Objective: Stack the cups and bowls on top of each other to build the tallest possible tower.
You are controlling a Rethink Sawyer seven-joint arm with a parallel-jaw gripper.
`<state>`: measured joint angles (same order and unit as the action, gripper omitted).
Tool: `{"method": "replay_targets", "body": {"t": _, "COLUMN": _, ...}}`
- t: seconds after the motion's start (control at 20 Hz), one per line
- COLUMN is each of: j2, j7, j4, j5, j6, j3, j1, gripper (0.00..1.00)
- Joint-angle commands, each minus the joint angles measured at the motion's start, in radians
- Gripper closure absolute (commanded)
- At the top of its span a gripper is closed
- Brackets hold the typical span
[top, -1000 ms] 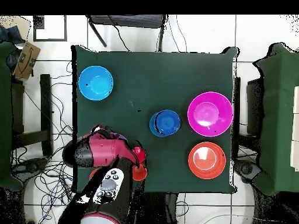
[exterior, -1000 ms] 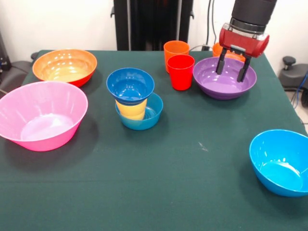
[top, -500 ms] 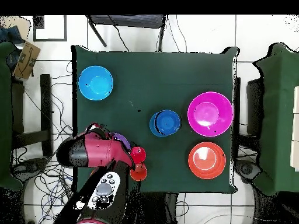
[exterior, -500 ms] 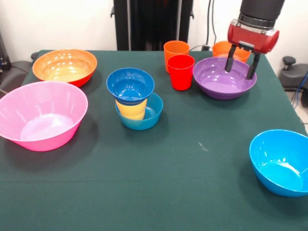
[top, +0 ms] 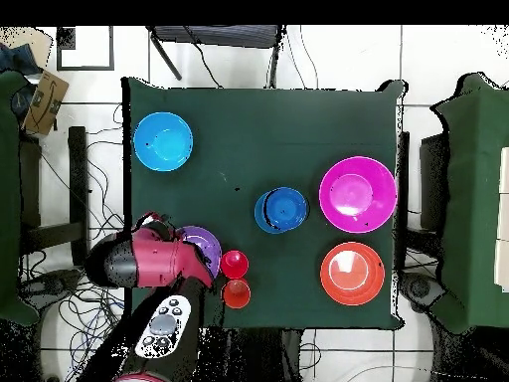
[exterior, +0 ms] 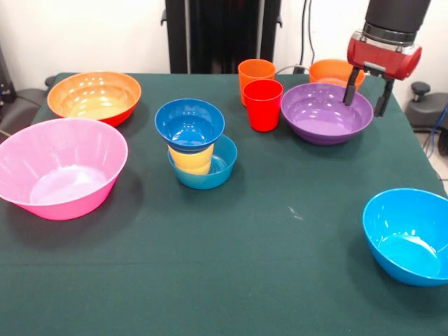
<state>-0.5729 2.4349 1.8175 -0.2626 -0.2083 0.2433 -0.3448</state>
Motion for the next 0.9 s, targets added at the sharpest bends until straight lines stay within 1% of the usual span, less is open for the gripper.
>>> {"method": "replay_targets", "body": {"t": 0.05, "j2": 0.11, "j7": 0.212, "j4": -0.029, "j5": -0.062, "j6": 0.019, "j3": -0.004, "j1": -0.076, "gripper": 0.0}}
{"method": "replay_targets", "body": {"t": 0.1, "j2": 0.121, "j7": 0.206, "j4": -0.041, "j5": -0.063, "j6": -0.003, "j3": 0.021, "j1": -0.096, "gripper": 0.0}}
{"method": "replay_targets", "body": {"t": 0.25, "j2": 0.171, "j7": 0.198, "j4": -0.07, "j5": -0.075, "j6": -0.007, "j3": 0.063, "j1": -0.139, "gripper": 0.0}}
{"method": "replay_targets", "body": {"t": 0.3, "j2": 0.194, "j7": 0.197, "j4": -0.089, "j5": -0.076, "j6": -0.017, "j3": 0.097, "j1": -0.165, "gripper": 0.0}}
{"method": "replay_targets", "body": {"t": 0.45, "j2": 0.242, "j7": 0.182, "j4": -0.117, "j5": -0.076, "j6": -0.021, "j3": 0.151, "j1": -0.2, "gripper": 0.0}}
{"method": "replay_targets", "body": {"t": 0.6, "j2": 0.262, "j7": 0.176, "j4": -0.115, "j5": -0.085, "j6": 0.021, "j3": 0.138, "j1": -0.197, "gripper": 0.0}}
{"method": "replay_targets", "body": {"t": 0.9, "j2": 0.218, "j7": 0.134, "j4": -0.085, "j5": -0.07, "j6": 0.045, "j3": 0.084, "j1": -0.143, "gripper": 0.0}}
